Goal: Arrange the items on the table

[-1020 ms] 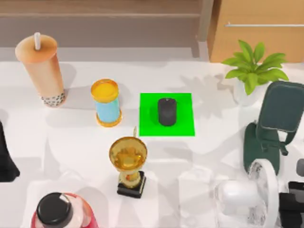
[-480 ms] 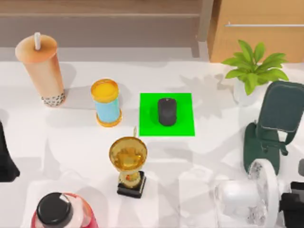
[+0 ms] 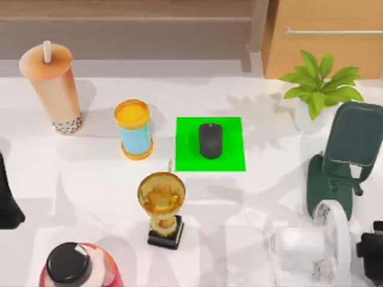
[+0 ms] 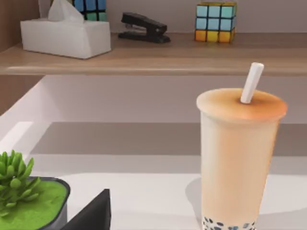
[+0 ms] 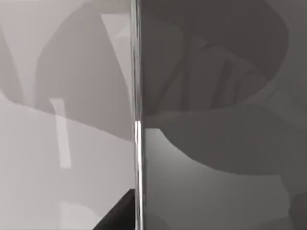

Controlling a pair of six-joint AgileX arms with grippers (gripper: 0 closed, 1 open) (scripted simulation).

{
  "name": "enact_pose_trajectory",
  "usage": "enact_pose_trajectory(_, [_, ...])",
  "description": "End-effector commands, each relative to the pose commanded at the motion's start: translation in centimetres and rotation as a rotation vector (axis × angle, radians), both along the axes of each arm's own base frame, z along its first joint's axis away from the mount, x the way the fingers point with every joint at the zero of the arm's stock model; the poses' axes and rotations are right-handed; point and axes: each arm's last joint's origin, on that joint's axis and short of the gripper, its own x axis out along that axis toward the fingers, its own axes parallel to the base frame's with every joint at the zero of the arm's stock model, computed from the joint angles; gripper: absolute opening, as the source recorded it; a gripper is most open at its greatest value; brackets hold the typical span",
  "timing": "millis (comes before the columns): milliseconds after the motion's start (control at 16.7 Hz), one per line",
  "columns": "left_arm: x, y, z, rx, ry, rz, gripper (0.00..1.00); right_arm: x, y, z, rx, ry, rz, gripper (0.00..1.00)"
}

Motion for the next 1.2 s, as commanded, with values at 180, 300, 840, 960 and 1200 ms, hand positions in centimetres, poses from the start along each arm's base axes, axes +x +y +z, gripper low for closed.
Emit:
enact_pose_trajectory(180, [0.0,0.0,0.0,0.0,0.0,0.0,1.0,0.0,0.6,0.4,0.001,-0.001,0.04,0.0])
enact_pose_trajectory(300, [0.0,0.0,0.0,0.0,0.0,0.0,1.0,0.0,0.6,0.4,0.001,-0.001,0.04,0.0])
enact_pose_trajectory(840, [0.0,0.0,0.0,0.0,0.0,0.0,1.0,-0.8,0.4,3.9,-0.192,-0.29,-0.068,0.0])
enact_pose_trajectory(960, [0.0,0.0,0.0,0.0,0.0,0.0,1.0,-1.0,0.9,5.4,-0.257,-0.444,-0.095,0.0])
enact_pose_trajectory(1200, [0.0,0.0,0.0,0.0,0.0,0.0,1.0,-1.4,3.3,7.6,-0.311,-0.744,-0.106,0.0])
